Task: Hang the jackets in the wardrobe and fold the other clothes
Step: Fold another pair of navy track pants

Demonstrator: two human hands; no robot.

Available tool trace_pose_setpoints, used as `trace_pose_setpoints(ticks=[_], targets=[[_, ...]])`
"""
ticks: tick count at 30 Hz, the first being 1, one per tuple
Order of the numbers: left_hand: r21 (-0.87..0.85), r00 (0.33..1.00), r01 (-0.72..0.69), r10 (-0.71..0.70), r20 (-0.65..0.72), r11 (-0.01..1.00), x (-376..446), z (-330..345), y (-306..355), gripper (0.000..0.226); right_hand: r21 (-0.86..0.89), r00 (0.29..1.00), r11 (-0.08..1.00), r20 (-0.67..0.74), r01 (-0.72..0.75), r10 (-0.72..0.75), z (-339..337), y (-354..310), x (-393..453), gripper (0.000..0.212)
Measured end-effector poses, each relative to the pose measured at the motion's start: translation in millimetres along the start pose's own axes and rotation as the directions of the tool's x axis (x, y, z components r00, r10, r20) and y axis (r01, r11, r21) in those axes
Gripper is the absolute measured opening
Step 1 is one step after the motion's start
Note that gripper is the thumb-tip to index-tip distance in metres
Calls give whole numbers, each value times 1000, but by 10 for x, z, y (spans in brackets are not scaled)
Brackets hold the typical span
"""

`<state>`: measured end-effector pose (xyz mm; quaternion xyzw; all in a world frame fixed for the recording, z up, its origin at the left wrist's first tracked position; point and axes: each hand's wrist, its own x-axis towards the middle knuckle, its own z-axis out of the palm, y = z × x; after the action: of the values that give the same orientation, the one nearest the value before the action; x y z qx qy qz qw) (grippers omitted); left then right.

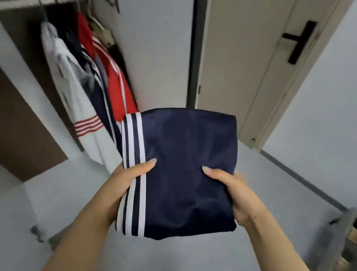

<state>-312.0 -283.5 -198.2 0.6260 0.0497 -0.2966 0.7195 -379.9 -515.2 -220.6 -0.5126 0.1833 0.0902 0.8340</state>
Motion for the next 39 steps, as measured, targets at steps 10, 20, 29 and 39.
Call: trace_pose_setpoints(ticks=[10, 20, 29, 39], targets=[[-80, 889, -264, 211, -406, 961, 57, -964, 1689, 24, -110, 909, 989, 415, 99, -45, 1697, -1220, 1241, 55], [39, 662, -589, 509, -550, 807, -82, -1285, 3491, 64, -30, 684, 914, 673, 406, -282, 3146, -2926, 2010, 47], [232, 446, -784, 783, -434, 576, 203, -1571, 5620, 22, -35, 565, 739, 669, 673, -483, 4380, -4712, 2568, 39], [167, 592, -719, 720, -363, 675, 1382, -1893, 7220, 17, -561, 588, 285, 486, 777, -646, 5224, -6300, 3566, 78]])
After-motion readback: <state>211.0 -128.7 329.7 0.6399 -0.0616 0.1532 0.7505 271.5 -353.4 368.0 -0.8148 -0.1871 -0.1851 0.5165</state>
